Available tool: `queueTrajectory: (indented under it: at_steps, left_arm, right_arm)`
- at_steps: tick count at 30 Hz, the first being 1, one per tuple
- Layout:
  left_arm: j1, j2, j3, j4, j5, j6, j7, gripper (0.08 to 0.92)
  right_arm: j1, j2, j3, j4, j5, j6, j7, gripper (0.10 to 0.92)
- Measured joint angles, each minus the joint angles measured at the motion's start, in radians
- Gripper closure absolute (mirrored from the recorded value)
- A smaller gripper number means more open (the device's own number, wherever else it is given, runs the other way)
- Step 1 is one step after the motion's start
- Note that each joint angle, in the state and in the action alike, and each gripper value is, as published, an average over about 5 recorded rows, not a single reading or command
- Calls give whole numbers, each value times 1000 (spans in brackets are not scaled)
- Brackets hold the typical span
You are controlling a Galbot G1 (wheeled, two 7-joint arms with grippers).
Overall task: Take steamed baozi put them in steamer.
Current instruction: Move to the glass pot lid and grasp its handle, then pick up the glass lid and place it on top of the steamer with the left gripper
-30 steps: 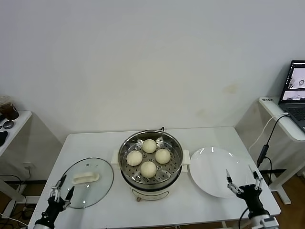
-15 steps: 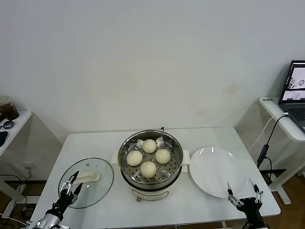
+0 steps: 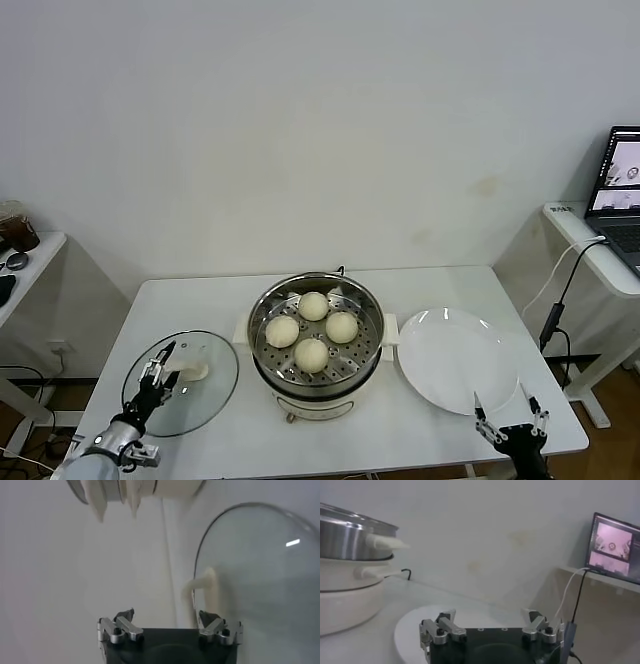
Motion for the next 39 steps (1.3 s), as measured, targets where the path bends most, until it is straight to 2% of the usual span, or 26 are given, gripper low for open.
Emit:
queueTrajectory:
  at_steps: [4, 15, 24, 32, 39]
  left_arm:
    - [-31, -1, 6, 31, 10, 6, 4, 234]
    - [-74, -13, 12, 95, 26, 21, 6, 554]
    - [-70, -21, 9, 97, 11, 21, -29, 799]
    - [-26, -6, -12, 28, -48, 25, -65, 826]
    - [66, 39, -54, -126, -152, 62, -52, 826]
  right_arm:
    - [-1, 2, -2, 0, -5, -1, 0, 203]
    - [-8, 4, -7, 5, -14, -2, 0, 203]
    - [-7, 1, -12, 6, -11, -3, 0, 203]
    - [-11, -8, -23, 19, 0, -9, -6, 203]
    - [-13, -20, -38, 25, 10, -14, -13, 203]
